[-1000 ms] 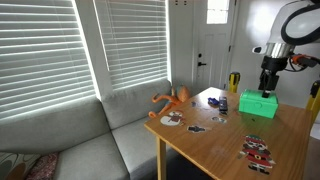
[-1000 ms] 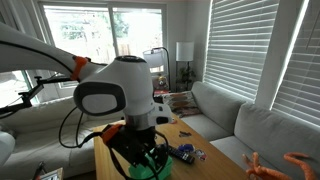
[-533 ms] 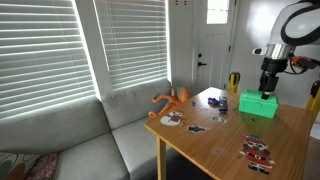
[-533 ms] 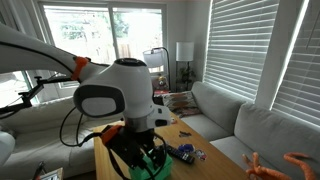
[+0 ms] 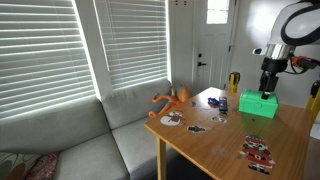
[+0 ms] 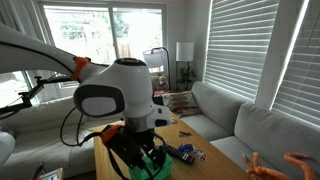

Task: Open the green container

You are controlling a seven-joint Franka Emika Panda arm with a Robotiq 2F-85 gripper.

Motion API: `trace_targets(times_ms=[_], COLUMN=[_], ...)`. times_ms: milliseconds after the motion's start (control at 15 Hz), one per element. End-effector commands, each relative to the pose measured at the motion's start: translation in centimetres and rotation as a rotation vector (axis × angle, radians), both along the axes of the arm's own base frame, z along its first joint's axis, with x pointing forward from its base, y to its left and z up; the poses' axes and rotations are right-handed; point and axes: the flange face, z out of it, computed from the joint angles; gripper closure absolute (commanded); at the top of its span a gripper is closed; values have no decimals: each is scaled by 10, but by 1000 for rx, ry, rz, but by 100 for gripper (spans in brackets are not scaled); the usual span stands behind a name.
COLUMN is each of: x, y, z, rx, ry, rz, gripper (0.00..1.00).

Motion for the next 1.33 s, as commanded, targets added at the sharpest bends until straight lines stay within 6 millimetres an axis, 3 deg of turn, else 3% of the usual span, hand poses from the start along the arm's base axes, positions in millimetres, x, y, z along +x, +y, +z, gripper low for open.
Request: trace_targets(times_ms=[0, 800, 867, 933, 1067, 1267], x=[3, 17, 17, 17, 17, 17], y=[1, 7, 8, 9, 9, 9], z=[0, -12, -13, -14, -14, -7], rx=[-39, -90, -89, -84, -84, -83], ry=[-3, -36, -35, -29, -24, -23], rz=[-49, -114, -113, -113, -111, -108], gripper=[0, 0, 3, 26, 32, 52])
